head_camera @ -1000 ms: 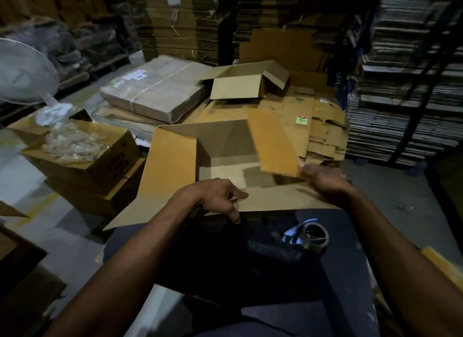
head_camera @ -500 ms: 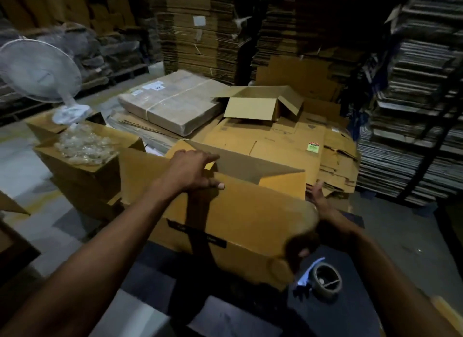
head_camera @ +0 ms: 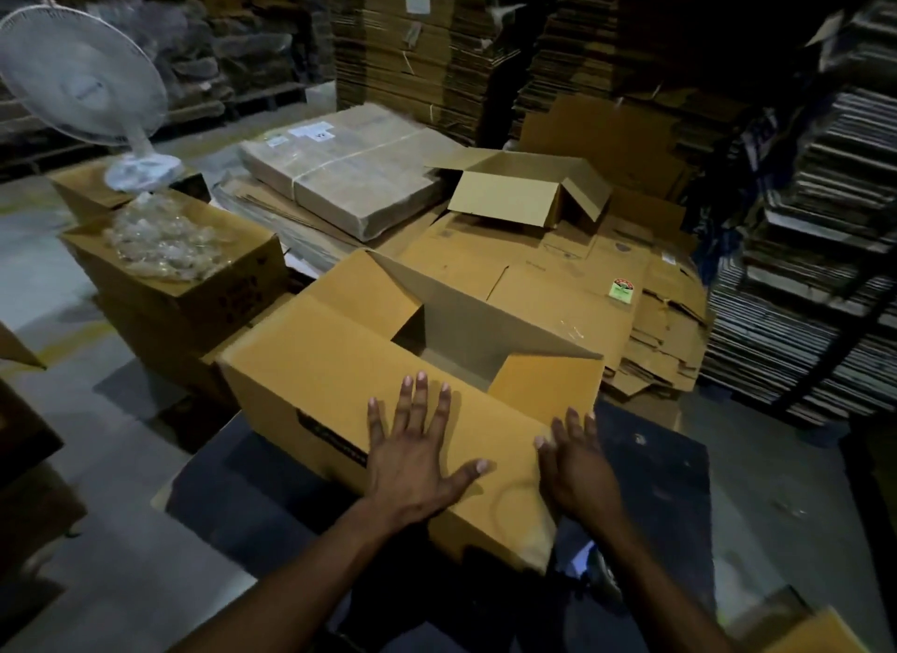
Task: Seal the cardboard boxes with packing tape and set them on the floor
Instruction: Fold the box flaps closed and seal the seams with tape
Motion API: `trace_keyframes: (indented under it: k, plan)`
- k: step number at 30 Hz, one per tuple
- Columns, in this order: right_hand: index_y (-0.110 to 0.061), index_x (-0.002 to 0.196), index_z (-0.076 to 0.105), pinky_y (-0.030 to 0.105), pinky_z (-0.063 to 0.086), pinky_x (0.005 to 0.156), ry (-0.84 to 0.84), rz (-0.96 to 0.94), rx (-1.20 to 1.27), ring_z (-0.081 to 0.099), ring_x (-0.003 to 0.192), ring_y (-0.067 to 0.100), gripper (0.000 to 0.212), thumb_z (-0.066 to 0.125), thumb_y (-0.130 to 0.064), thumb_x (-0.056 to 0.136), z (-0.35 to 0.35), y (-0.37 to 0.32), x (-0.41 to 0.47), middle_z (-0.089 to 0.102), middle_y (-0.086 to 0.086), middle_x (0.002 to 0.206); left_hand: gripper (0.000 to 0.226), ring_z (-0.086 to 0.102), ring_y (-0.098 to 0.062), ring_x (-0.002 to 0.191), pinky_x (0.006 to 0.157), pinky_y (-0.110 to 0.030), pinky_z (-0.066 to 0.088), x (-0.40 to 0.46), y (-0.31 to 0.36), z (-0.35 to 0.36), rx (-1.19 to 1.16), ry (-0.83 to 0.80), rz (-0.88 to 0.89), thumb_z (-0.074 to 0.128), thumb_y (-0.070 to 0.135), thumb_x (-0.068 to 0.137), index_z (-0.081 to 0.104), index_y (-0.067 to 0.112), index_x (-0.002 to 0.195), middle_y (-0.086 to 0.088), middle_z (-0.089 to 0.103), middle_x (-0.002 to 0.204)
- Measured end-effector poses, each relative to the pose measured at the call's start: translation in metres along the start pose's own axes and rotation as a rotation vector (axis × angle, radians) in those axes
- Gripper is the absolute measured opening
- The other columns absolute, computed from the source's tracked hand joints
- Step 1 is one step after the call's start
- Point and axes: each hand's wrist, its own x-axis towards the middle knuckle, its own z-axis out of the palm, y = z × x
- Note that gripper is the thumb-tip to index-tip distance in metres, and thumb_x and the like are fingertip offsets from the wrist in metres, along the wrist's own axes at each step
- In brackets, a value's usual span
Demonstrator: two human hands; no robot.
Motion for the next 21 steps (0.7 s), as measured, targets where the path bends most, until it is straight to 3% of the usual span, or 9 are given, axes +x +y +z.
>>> trace_keyframes:
  k: [5, 7, 8, 10, 12, 14, 16, 19, 21]
  plan:
    - [-0.016, 0.159, 0.030, 0.041, 0.022, 0.122, -0.065, -0.065, -0.087, 0.003, 0.157, 0.032, 0.077, 0.017, -0.064, 0.101, 0.019, -0.050, -0.032, 0.017, 0.008, 0.169, 0.095, -0.013, -0.029, 0.160, 0.123, -0.065, -0.006, 0.026, -0.098, -0.011, 0.107, 0.113, 0.224, 0.016, 0.085, 0.095, -0.002, 0.027, 0.167, -0.008, -0.010, 0.174]
    - [-0.021, 0.155, 0.042, 0.039, 0.031, 0.118, -0.082, -0.133, -0.065, 0.015, 0.155, 0.028, 0.070, 0.028, -0.065, 0.102, 0.018, -0.070, -0.045, 0.030, 0.006, 0.165, 0.090, -0.003, -0.031, 0.160, 0.124, -0.062, -0.008, 0.036, -0.133, -0.025, 0.168, 0.107, 0.186, 0.015, 0.083, 0.096, 0.012, 0.026, 0.167, -0.010, 0.004, 0.174]
    - [-0.024, 0.144, 0.055, 0.039, 0.041, 0.110, -0.057, -0.139, 0.015, 0.031, 0.150, 0.025, 0.058, 0.040, -0.061, 0.102, 0.013, -0.077, -0.048, 0.047, 0.004, 0.156, 0.089, -0.002, -0.031, 0.160, 0.124, -0.062, -0.008, 0.039, -0.143, -0.033, 0.188, 0.087, 0.114, 0.013, 0.081, 0.096, 0.017, 0.025, 0.165, -0.010, 0.007, 0.173]
    - [-0.025, 0.104, 0.075, 0.037, 0.053, 0.085, 0.036, -0.077, 0.313, 0.065, 0.113, 0.021, 0.026, 0.060, -0.046, 0.099, 0.001, -0.083, -0.043, 0.075, -0.001, 0.112, 0.083, -0.001, -0.033, 0.160, 0.125, -0.062, -0.002, 0.036, -0.145, -0.039, 0.198, 0.056, -0.042, 0.009, 0.073, 0.098, 0.024, 0.024, 0.164, -0.010, 0.007, 0.173]
    - [-0.014, 0.084, 0.076, 0.036, 0.051, 0.072, 0.145, 0.116, 0.693, 0.070, 0.080, 0.019, 0.022, 0.066, -0.029, 0.097, -0.002, -0.062, -0.015, 0.075, -0.006, 0.079, 0.080, 0.001, -0.034, 0.160, 0.126, -0.062, 0.005, 0.027, -0.121, -0.037, 0.129, 0.016, -0.112, 0.007, 0.067, 0.098, 0.025, 0.025, 0.164, -0.011, 0.007, 0.173]
    - [-0.006, 0.095, 0.075, 0.032, 0.051, 0.065, 0.214, 0.415, 1.043, 0.065, 0.073, 0.019, 0.022, 0.062, -0.024, 0.096, -0.011, -0.037, 0.018, 0.070, 0.000, 0.077, 0.085, -0.001, -0.032, 0.160, 0.126, -0.060, 0.003, 0.016, -0.081, -0.028, 0.047, -0.012, -0.099, 0.009, 0.076, 0.098, 0.022, 0.025, 0.164, -0.011, 0.004, 0.174]
    - [-0.010, 0.109, 0.067, 0.022, 0.050, 0.055, 0.255, 0.582, 1.195, 0.057, 0.071, 0.017, 0.021, 0.054, -0.025, 0.100, -0.024, -0.021, 0.044, 0.060, 0.003, 0.082, 0.091, -0.009, -0.031, 0.160, 0.125, -0.061, -0.005, 0.008, -0.050, -0.013, 0.046, -0.035, -0.084, 0.011, 0.083, 0.095, 0.015, 0.025, 0.166, -0.011, -0.003, 0.174]
    - [-0.017, 0.102, 0.060, 0.033, 0.052, 0.081, 0.140, 0.693, 1.489, 0.049, 0.066, 0.019, 0.033, 0.046, -0.047, 0.103, -0.031, -0.006, 0.073, 0.051, 0.005, 0.077, 0.093, -0.012, -0.031, 0.159, 0.123, -0.064, -0.010, 0.010, -0.039, -0.005, 0.055, -0.029, -0.129, 0.011, 0.084, 0.094, 0.014, 0.025, 0.166, -0.012, -0.004, 0.173]
    - [-0.019, 0.107, 0.060, 0.035, 0.053, 0.077, 0.138, 0.658, 1.590, 0.060, 0.068, 0.020, 0.041, 0.048, -0.057, 0.098, -0.028, 0.002, 0.088, 0.063, 0.005, 0.078, 0.094, -0.009, -0.031, 0.160, 0.124, -0.064, -0.006, 0.011, -0.042, -0.006, 0.038, -0.042, -0.159, 0.011, 0.085, 0.093, 0.014, 0.026, 0.166, -0.011, -0.001, 0.173]
